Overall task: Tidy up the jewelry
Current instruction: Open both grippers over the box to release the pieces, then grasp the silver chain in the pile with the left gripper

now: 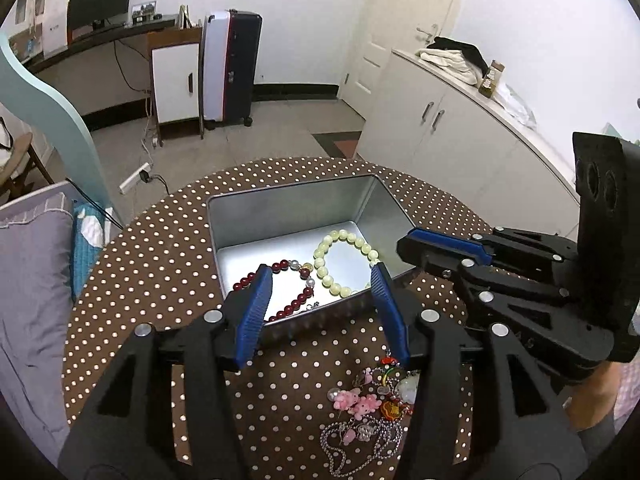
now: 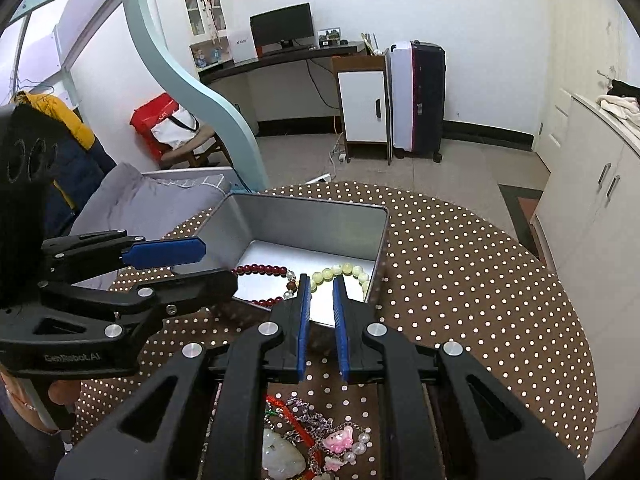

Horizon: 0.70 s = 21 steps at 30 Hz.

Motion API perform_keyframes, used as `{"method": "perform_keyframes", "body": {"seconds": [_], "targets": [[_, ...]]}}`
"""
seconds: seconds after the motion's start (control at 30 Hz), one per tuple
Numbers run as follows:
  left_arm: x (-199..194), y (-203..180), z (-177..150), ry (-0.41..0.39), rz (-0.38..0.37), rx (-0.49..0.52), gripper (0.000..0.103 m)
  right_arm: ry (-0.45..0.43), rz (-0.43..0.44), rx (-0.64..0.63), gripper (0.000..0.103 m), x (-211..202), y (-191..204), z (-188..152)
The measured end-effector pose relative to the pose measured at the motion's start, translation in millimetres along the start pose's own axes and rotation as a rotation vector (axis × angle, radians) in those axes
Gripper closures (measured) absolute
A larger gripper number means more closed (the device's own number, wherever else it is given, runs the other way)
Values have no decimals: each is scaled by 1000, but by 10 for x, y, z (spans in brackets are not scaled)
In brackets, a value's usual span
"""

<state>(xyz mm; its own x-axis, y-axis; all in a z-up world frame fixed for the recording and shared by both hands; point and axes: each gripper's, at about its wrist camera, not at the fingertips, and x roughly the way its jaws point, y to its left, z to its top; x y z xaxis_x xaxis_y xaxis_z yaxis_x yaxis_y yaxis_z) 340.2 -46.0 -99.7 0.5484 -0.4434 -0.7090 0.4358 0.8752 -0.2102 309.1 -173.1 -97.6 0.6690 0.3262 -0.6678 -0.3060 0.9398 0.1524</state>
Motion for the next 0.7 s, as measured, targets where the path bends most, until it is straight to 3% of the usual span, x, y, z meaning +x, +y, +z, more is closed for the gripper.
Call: {"method": "perform_keyframes", "body": {"seconds": [0.1,0.37,0.53,0.7], "targets": [[-153,26,-28,-27,2,-8,52,-29,-5,-3,86,-159,0,-17],[-660,-66,-387,-112,111,47,52,-94,-53,-57,78,-736,105,-269],[-655,-138,-757,-73,157,71,52,-88,-57,-56,72,-902,154,-578],[-502,-150,-1055,-6,139,55,52,-38,-74,-56,70,-870,175,-914]]}}
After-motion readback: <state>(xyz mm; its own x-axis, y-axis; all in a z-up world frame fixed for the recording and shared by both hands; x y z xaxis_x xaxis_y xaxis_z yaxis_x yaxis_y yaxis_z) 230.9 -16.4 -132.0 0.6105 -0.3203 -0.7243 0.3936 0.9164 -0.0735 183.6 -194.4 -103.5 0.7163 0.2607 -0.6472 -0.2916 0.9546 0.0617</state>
